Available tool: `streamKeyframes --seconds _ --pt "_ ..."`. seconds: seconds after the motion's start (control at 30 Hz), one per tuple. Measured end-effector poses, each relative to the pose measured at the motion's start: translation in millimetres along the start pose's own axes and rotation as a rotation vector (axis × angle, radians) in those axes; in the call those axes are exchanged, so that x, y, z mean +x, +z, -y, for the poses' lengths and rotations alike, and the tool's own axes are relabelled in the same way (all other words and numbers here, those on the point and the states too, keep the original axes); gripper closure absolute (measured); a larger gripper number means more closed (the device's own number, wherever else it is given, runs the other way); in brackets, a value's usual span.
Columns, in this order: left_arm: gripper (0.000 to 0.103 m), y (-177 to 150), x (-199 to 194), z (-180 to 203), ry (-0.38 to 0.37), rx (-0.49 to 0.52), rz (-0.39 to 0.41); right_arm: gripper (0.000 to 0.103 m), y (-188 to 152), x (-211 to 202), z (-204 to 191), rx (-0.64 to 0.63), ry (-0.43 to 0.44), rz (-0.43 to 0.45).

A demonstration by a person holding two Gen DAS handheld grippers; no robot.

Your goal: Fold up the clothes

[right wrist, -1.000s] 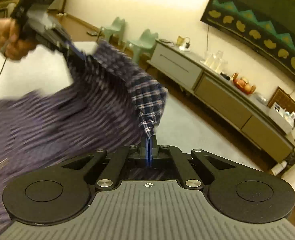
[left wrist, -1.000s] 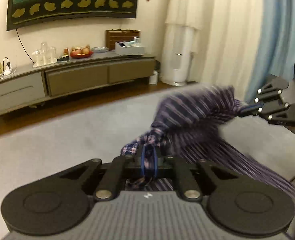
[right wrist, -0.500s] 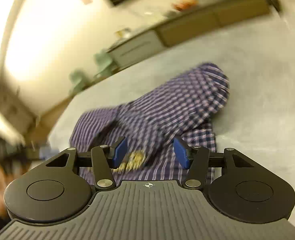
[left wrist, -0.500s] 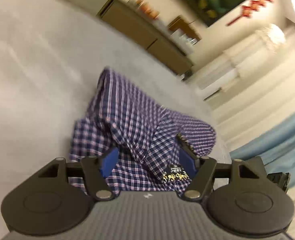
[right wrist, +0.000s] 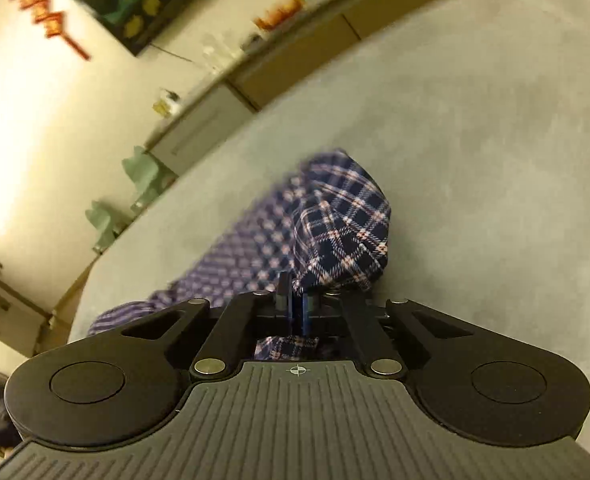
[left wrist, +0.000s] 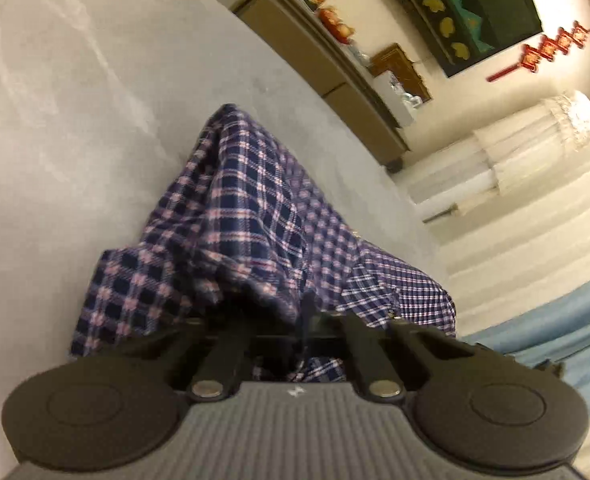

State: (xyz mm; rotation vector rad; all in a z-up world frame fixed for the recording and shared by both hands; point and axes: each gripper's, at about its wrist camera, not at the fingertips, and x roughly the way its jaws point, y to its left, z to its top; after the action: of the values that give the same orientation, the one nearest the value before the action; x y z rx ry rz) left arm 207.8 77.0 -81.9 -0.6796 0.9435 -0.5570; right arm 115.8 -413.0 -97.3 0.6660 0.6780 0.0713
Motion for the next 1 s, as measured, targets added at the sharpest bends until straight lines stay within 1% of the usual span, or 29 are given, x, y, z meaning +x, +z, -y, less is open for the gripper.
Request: streamKeyframes --seconds 0.07,0.17,0.23,0.27,0.33,0.37,0.4,0.43,0.47,0.5,0.53,0.57,0.6,0.63,0.67,0.73,0.77,0.8,0.83,0.87,0.9,0.93,1.0 --pt "0.1 2 -16 6 -0.069 -0.011 0.023 0.101 -3 -31 -11 0.014 0.031 0.036" --pt "0.1 3 -53 11 -0.17 -0.027 0.065 0.101 -26 -78 -27 0.05 0.079 0.065" --pt "0.1 1 -76 6 -0.176 -0.047 0.076 0.101 -54 -98 -30 0.073 0.076 0.043" --pt "0.1 -2 -83 0 -0.162 -0.056 0.085 0.101 -68 -108 -31 0.085 0.074 0.032" --pt "0.099 -17 -78 -19 -0.084 -0.092 0.043 0.101 -96 -123 -33 0.101 0.062 0.007" --pt "0.099 -24 -75 -28 -0.043 -0.11 0.02 0.101 -107 -119 -29 0.094 0.034 -0.006" --pt "0.094 -32 -72 -38 -0.002 -0.129 -0.003 0.101 -113 -115 -23 0.103 0.016 -0.008" --pt "0.09 -40 -68 -41 0.023 -0.122 -0.024 0.101 -119 -111 -17 0.113 -0.002 -0.01" --pt "0.089 -49 -64 -42 0.045 -0.112 -0.045 0.101 -125 -108 -12 0.122 -0.019 -0.012" --pt "0.089 -55 -65 -41 0.04 -0.095 -0.043 0.1 -131 -104 -6 0.132 -0.037 -0.014" --pt "0.087 -60 -67 -40 0.03 -0.078 -0.039 0.1 -134 -102 -3 0.133 -0.05 -0.013" --pt "0.084 -61 -68 -40 0.01 -0.076 -0.029 0.1 -131 -103 -5 0.117 -0.05 -0.006" --pt "0.072 -62 -70 -39 -0.011 -0.077 -0.019 0.1 -129 -105 -8 0.104 -0.049 0.001" --pt "0.064 -62 -70 -39 -0.024 -0.085 -0.007 0.1 -128 -105 -9 0.104 -0.049 0.0" --pt "0.061 -62 -69 -38 -0.036 -0.094 0.005 0.101 -127 -104 -8 0.111 -0.047 -0.004" --pt "0.044 -65 -64 -28 -0.051 -0.069 0.009 0.1 -130 -103 -6 0.116 -0.046 -0.006" --pt "0.043 -66 -59 -23 -0.055 -0.053 0.007 0.1 -132 -104 -6 0.116 -0.045 -0.006" --pt "0.043 -69 -53 -18 -0.052 -0.03 0.004 0.1 -133 -104 -5 0.118 -0.041 -0.006" --pt "0.053 -72 -52 -14 -0.03 -0.015 0.007 0.094 -134 -103 -4 0.126 -0.025 -0.007" --pt "0.069 -75 -51 -11 -0.007 -0.001 0.011 0.094 -132 -101 -2 0.136 -0.013 -0.007" --pt "0.097 -79 -50 -7 0.017 0.014 0.015 0.095 -128 -101 0 0.146 -0.007 0.002" --pt "0.099 -82 -49 -4 0.041 0.028 0.019 0.099 -125 -104 1 0.15 0.002 0.025" --pt "0.1 -88 -59 3 0.011 0.01 0.042 0.102 -120 -111 3 0.152 0.014 0.069"
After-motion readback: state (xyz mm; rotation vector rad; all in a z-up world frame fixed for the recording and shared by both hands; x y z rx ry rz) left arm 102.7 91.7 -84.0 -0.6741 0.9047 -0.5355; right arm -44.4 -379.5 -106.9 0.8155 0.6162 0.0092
